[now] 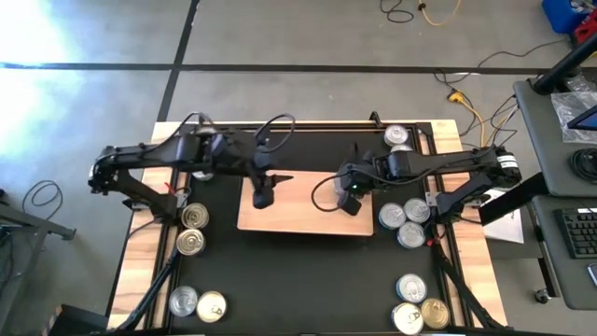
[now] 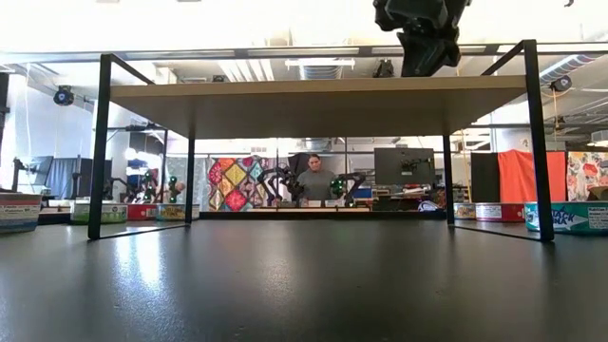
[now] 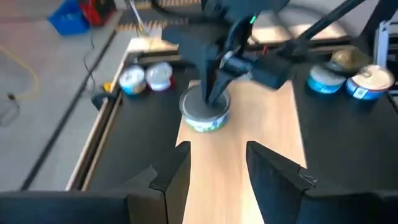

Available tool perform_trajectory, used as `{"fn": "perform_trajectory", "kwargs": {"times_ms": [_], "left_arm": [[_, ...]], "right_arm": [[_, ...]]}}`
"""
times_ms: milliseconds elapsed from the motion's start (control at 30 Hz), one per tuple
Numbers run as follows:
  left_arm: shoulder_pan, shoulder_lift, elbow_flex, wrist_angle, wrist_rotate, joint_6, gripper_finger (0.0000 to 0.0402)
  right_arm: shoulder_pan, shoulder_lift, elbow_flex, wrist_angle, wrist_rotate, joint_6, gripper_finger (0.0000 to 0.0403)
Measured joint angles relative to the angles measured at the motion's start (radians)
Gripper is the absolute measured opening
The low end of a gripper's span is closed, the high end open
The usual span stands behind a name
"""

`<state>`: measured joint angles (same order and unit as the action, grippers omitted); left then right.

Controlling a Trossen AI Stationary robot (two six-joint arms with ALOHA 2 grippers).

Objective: Stack canned seafood by type on shelf
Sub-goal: Put the green white tuna can on the shelf, then stack the green white tuna can on top of the green white tuna can on the shelf

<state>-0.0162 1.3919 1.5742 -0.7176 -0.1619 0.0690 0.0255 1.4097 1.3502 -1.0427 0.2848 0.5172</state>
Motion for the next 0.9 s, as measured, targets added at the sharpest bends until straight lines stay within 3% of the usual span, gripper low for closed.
{"fn": "perform_trajectory", "kwargs": {"times_ms": [167,433,700,900], "left_arm": [[-0.049,-0.086,-0.011,-0.040,-0.113,-0.017,0.0141],[-0.143,-0.318,-0.207,-0.068,-0.120,-0.121,0.0141],[-0.299,-0.500,-0.404,-0.277,-0.072,-0.396,0.0141],[-0.364,-0.594,-0.524,-0.455,-0.234,-0.630,0.0141]], "right_arm": [[0.002,-0.002,0.000,-0.032,-0.022,0.124,0.0038],[-0.007,-0.003,0.002,-0.061,-0.018,0.316,0.0038],[-0.004,0.004,0.111,-0.071,-0.011,0.373,0.0038],[-0.004,0.007,0.241,-0.030,0.076,0.382,0.0038]]}}
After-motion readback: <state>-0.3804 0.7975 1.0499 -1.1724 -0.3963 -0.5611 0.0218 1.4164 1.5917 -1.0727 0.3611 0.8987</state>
